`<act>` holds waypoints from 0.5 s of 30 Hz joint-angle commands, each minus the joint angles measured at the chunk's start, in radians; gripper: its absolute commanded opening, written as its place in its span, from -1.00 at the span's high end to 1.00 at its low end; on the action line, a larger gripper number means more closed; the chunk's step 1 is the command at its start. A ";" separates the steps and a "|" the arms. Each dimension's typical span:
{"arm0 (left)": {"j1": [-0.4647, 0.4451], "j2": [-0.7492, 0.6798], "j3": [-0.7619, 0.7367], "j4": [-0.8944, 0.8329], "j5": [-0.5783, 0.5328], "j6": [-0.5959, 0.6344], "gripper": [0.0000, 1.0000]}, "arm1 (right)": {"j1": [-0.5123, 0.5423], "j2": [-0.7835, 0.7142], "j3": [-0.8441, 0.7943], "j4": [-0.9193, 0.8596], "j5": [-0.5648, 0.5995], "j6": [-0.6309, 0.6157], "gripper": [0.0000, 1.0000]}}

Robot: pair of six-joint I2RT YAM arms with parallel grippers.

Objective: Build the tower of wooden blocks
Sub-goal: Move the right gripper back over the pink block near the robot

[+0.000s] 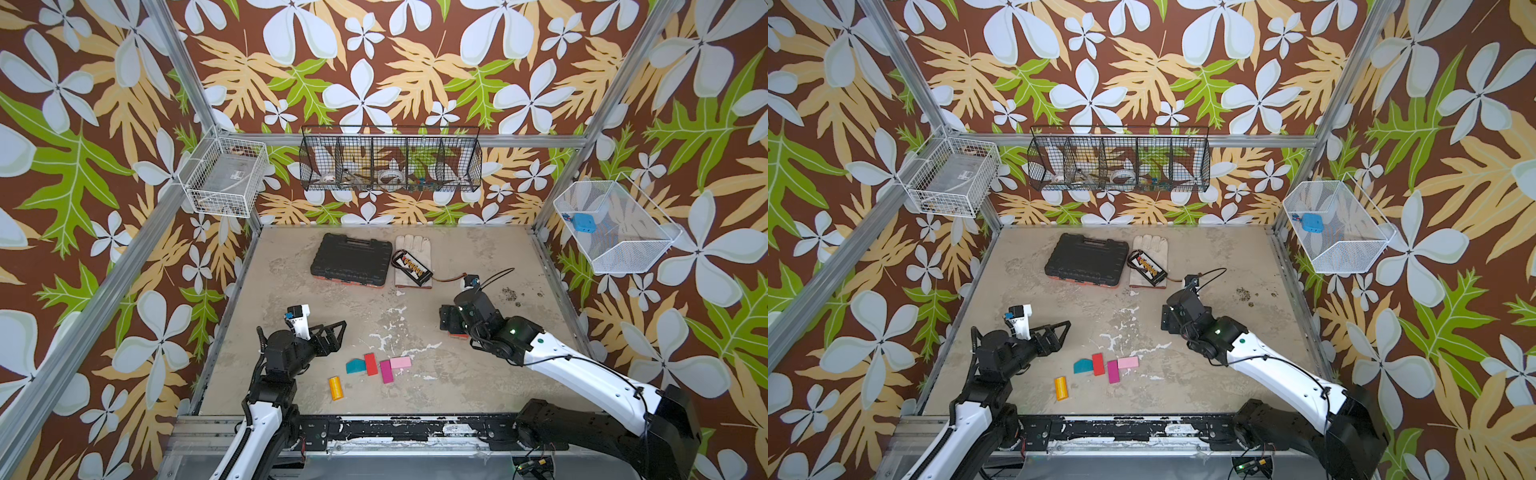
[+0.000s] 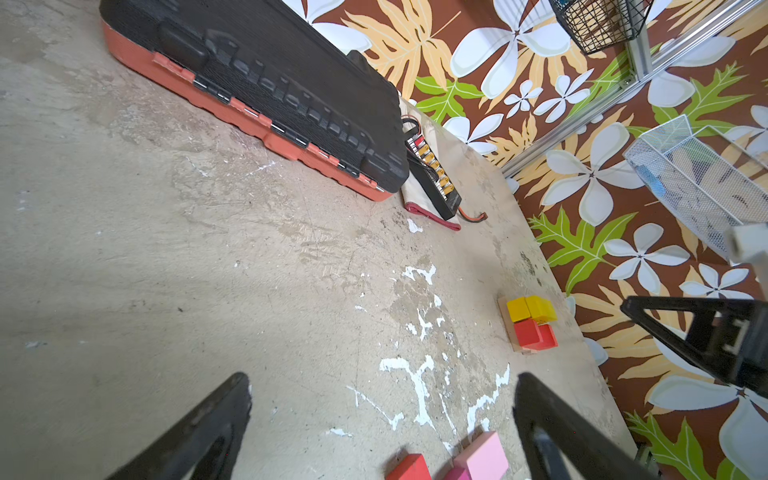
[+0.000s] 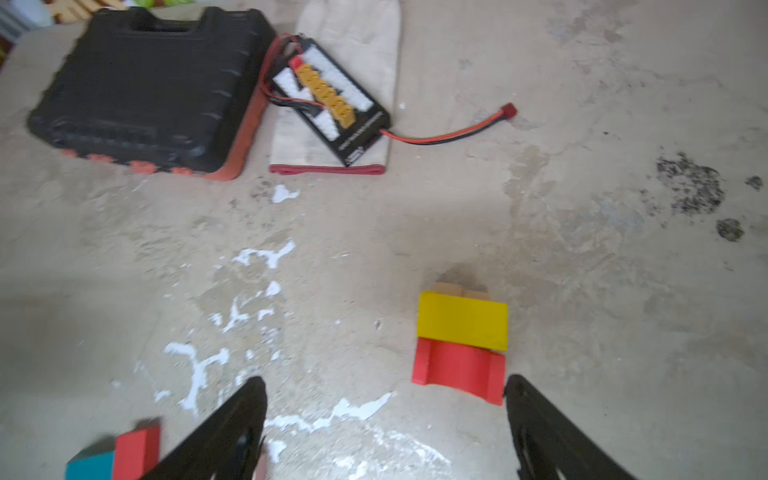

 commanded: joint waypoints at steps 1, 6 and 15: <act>0.000 0.003 -0.001 0.023 -0.007 -0.003 -0.99 | 0.218 -0.035 0.007 -0.009 0.113 0.108 -0.76; 0.002 0.013 0.001 0.021 -0.011 -0.003 -0.99 | 0.474 0.537 0.181 0.085 0.063 0.163 -0.57; 0.001 0.012 0.001 0.022 -0.007 -0.003 -0.99 | 0.474 0.609 0.201 0.113 0.052 0.164 -0.57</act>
